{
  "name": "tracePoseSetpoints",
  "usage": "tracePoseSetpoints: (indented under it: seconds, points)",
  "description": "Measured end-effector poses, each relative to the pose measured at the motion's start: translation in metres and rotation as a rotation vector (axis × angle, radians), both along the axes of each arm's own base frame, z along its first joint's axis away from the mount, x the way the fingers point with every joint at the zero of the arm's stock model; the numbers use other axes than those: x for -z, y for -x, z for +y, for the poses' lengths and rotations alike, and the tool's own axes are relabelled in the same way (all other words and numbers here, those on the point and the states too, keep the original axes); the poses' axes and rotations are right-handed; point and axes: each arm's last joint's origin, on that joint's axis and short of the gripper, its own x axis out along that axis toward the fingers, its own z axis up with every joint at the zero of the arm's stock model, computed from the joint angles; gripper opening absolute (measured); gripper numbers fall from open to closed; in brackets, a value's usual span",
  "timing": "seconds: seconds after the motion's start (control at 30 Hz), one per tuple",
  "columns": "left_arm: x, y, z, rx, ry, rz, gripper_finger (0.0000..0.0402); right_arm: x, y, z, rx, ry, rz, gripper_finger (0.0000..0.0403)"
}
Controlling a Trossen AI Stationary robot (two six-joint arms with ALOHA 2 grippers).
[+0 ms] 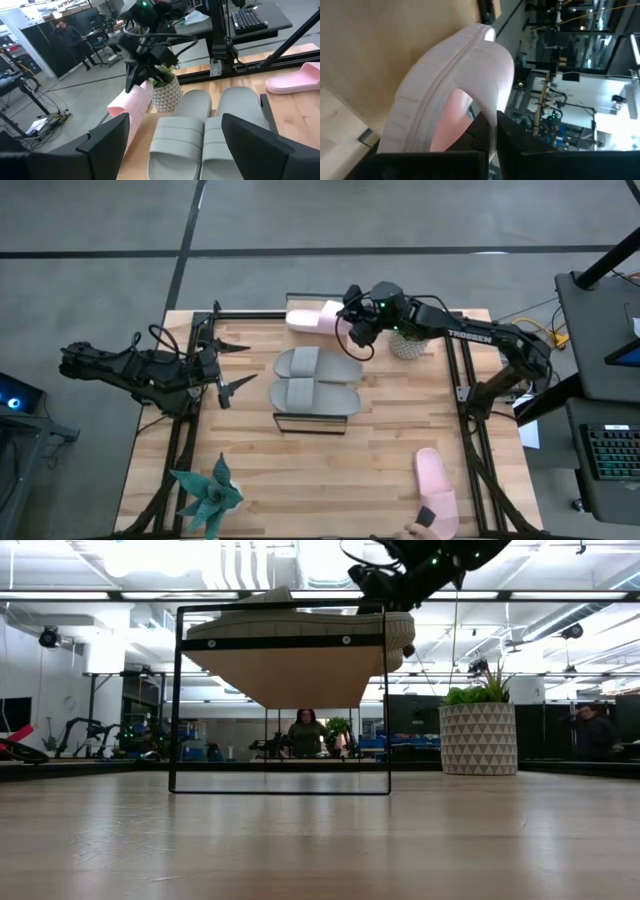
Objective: Pick and place slides into the shelf
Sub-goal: Put the left pink slide on the shelf
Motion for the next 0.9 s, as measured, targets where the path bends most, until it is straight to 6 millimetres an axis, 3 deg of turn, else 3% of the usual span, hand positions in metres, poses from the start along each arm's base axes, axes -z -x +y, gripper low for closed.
tracePoseSetpoints:
  seconds: [0.33, 0.73, 0.9]
  points:
    - [0.003, -0.001, 0.001, -0.054, -0.013, 0.011, 0.03, 0.015, 0.0, 0.001, -0.023, -0.067, 0.101, 0.0008]
    - [0.003, -0.001, 0.001, -0.055, -0.014, 0.012, 0.03, 0.02, 0.008, 0.009, -0.042, -0.139, 0.191, 0.0008]
    - [0.003, -0.001, 0.001, -0.056, -0.014, 0.011, 0.03, 0.019, 0.008, 0.011, 0.013, -0.229, 0.155, 0.0018]
